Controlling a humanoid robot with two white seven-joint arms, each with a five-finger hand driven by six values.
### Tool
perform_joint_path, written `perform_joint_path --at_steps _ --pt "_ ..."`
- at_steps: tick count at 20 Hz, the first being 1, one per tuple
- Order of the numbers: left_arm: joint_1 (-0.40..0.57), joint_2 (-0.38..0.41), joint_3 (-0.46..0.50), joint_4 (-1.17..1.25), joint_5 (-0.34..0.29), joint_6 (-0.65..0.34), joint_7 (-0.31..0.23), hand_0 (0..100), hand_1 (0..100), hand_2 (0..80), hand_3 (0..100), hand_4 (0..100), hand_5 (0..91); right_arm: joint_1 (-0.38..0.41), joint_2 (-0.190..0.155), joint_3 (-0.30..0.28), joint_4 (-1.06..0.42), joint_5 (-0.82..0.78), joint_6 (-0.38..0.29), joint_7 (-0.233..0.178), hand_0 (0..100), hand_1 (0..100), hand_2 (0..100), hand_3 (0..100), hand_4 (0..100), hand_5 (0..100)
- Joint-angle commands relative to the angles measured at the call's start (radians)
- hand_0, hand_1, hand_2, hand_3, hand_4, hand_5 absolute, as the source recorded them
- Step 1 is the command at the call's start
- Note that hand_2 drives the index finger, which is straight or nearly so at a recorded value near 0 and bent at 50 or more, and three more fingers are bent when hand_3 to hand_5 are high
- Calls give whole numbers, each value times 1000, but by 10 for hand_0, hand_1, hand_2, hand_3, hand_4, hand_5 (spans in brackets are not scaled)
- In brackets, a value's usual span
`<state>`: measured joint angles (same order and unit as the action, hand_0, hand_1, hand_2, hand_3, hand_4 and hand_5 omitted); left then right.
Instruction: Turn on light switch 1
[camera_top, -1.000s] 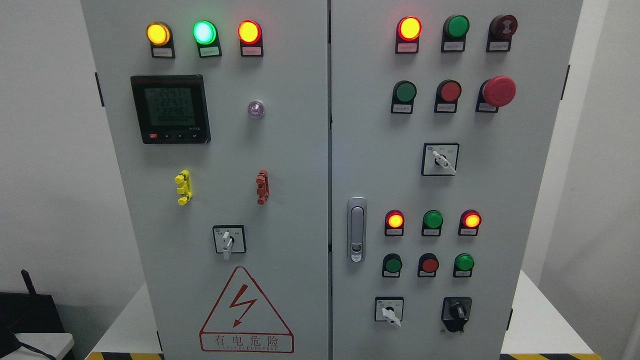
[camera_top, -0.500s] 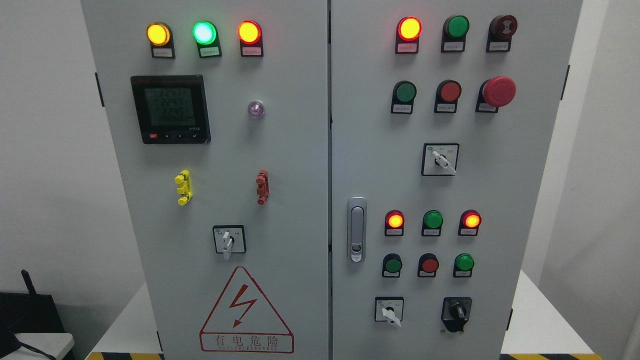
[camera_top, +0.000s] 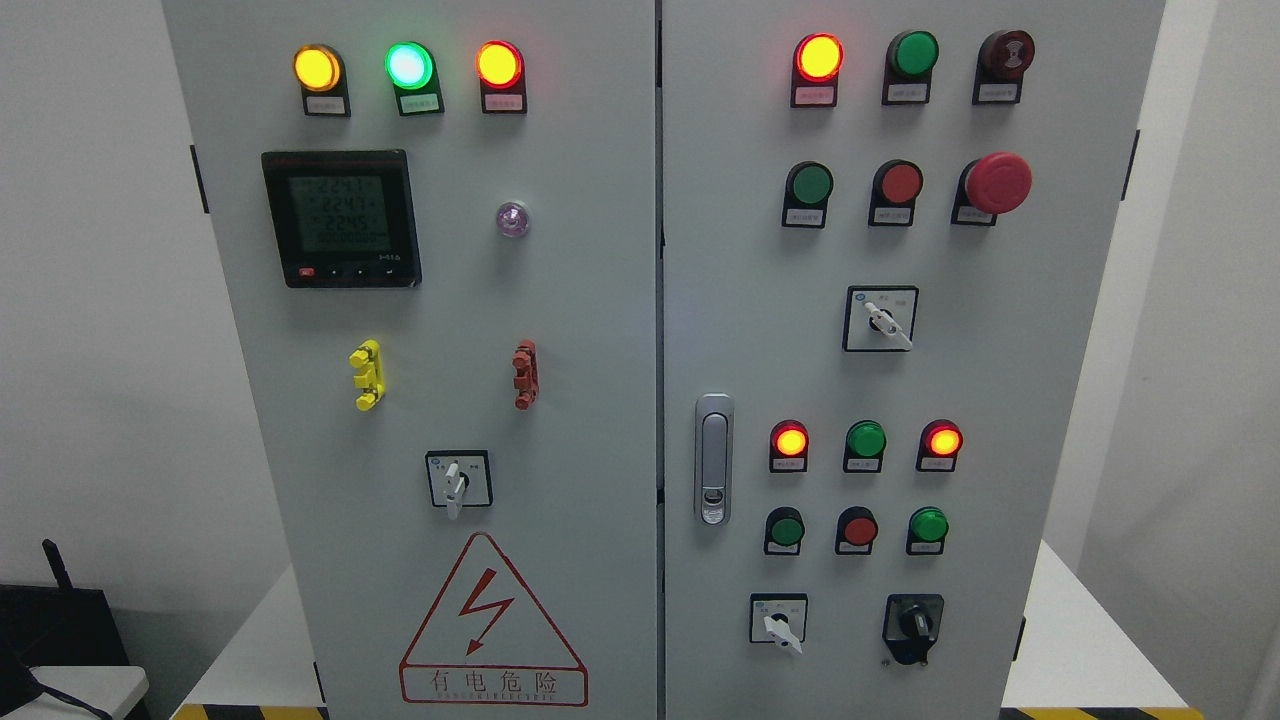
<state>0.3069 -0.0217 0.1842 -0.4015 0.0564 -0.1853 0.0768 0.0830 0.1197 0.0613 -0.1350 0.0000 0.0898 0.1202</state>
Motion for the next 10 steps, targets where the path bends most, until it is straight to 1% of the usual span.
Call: perform_joint_path --at_steps 1,5,9,10 --pt "31 3 149 -216 -21 -65 29 461 35 0 12 123 0 0 0 0 0 -17 1 -1 120 389 0 0 0 0" --pt "31 5 190 -374 -21 -62 31 473 36 0 35 140 0 0 0 0 0 -17 1 -1 120 389 0 0 0 0" --pt "29 5 259 -555 -23 -57 26 479 29 0 51 146 0 0 0 0 0 -17 1 -1 120 389 0 0 0 0" --pt "29 5 279 -607 -35 -59 23 482 27 0 59 149 0 0 0 0 0 -17 1 -1 120 389 0 0 0 0"
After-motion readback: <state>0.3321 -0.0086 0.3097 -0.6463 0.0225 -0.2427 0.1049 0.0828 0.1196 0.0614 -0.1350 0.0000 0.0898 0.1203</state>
